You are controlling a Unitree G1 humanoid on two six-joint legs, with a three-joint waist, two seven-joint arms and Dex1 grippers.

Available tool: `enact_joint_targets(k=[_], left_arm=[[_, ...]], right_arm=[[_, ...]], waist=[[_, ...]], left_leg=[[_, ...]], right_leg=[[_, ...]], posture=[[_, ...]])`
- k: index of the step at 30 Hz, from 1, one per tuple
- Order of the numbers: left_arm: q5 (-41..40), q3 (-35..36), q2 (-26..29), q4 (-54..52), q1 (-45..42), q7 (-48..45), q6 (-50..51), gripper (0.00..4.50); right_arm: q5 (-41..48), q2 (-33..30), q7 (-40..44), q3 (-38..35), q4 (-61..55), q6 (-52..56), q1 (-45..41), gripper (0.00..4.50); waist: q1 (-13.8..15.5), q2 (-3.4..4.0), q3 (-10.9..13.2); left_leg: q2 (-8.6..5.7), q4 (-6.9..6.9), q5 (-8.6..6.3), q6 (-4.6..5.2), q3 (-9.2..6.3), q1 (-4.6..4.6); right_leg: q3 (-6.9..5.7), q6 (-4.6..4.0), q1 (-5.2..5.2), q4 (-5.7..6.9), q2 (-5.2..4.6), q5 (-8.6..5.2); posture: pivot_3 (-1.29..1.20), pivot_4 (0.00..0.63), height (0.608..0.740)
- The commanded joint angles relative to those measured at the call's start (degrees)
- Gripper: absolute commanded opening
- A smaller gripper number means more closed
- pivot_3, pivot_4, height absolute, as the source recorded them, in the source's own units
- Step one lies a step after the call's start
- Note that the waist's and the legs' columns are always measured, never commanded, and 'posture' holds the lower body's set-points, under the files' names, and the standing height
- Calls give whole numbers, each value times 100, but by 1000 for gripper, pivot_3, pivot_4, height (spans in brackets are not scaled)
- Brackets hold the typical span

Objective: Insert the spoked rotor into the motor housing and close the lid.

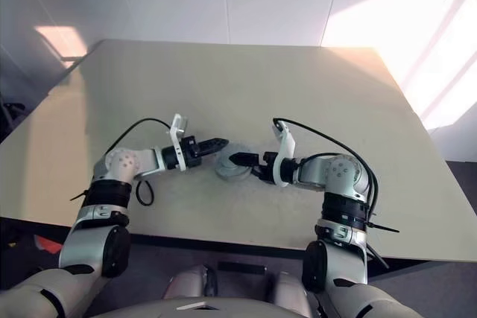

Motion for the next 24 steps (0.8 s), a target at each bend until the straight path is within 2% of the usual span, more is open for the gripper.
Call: enact_joint_targets(k=[1,14,21,24], left_arm=[[-168,12,108,-478,120,-12,211,0],[-61,64,-74,-532,346,399,231,0],[348,-114,-132,-158,422,967,264,0],[326,-90,-146,-172,418,1014,263,0]], right_arm=[[-52,57,10,-9,10,-59,-180,4449],[-254,73,58,15,195,-205,-321,4449],[-377,83,19,-51,292,-258,-387,4449],[-400,123,14,-88,326,-252,-410,4449]], waist=[[6,0,0],[0,-1,0],[10,0,-1],[14,0,-1]], left_leg=[[0,-1,3,-4,-2,2],[2,-2,10,-15,-10,4],[1,-2,11,-17,-14,17],[1,-3,11,-17,-14,45]], right_leg=[[0,0,1,1,0,0],[0,2,4,0,8,0],[0,4,18,0,8,-1],[2,42,47,-2,8,-24]], posture=[[0,0,740],[0,0,740],[0,0,740],[0,0,740]])
